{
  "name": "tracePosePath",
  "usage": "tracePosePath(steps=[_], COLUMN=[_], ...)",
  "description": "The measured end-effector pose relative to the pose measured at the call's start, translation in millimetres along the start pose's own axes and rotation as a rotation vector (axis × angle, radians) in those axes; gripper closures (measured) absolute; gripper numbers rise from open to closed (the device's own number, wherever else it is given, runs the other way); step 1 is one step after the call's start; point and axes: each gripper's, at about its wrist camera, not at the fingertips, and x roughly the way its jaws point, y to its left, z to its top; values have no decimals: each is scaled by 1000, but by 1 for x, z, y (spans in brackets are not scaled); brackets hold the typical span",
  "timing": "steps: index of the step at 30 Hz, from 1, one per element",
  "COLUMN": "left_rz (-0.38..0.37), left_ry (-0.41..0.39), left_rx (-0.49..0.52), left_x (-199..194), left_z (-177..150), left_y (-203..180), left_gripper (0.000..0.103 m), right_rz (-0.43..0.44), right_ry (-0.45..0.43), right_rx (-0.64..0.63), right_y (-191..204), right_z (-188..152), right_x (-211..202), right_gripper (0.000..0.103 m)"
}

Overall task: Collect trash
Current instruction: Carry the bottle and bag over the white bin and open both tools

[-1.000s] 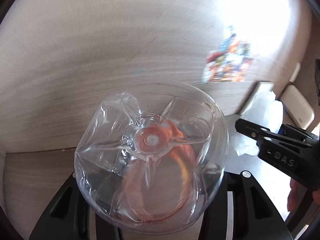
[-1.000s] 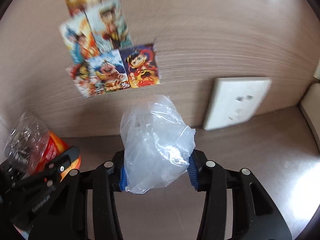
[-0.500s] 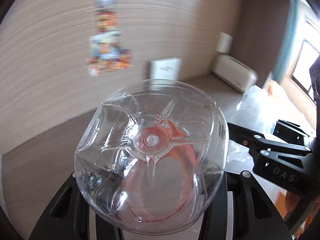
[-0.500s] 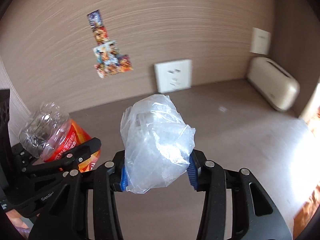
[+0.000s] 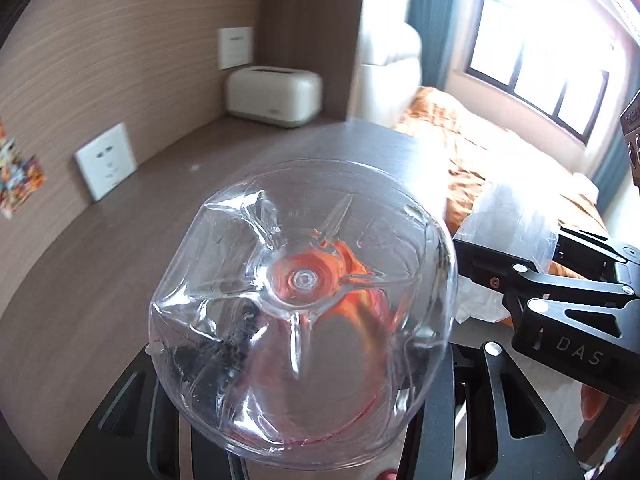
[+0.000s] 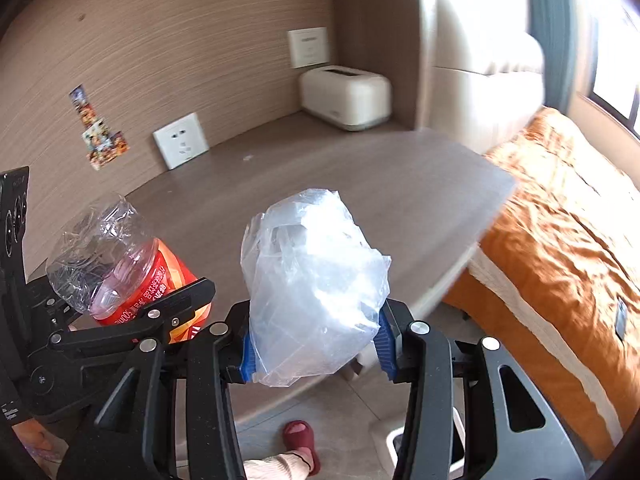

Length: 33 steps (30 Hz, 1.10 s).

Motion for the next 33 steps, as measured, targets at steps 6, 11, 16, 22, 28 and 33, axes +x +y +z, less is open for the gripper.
tracePosePath(steps=[6, 11, 16, 22, 28, 33], left_rz=[-79, -155, -220, -282, -307, -335], left_ry=[3, 11, 32, 71, 138, 201], left_rx=[94, 154, 227, 296, 375, 424], left_x=[-6, -14, -16, 4, 64, 122], left_z=[-12, -29, -49, -73, -96, -120], left_y=[-73, -132, -185, -226, -251, -265], left_gripper=[59, 59, 59, 59, 59, 59], right_rz=[-95, -160, -204, -250, -321, -376], right_ry=[-14, -17, -2, 23, 68, 122], right_rx=[86, 118, 176, 245, 299, 405], right_y=[-47, -73, -101, -127, -156, -193], right_z=[-35, -64, -94, -126, -165, -204], right_x=[-44, -72, -91, -100, -75, -34], right_gripper=[56, 56, 56, 56, 55, 55])
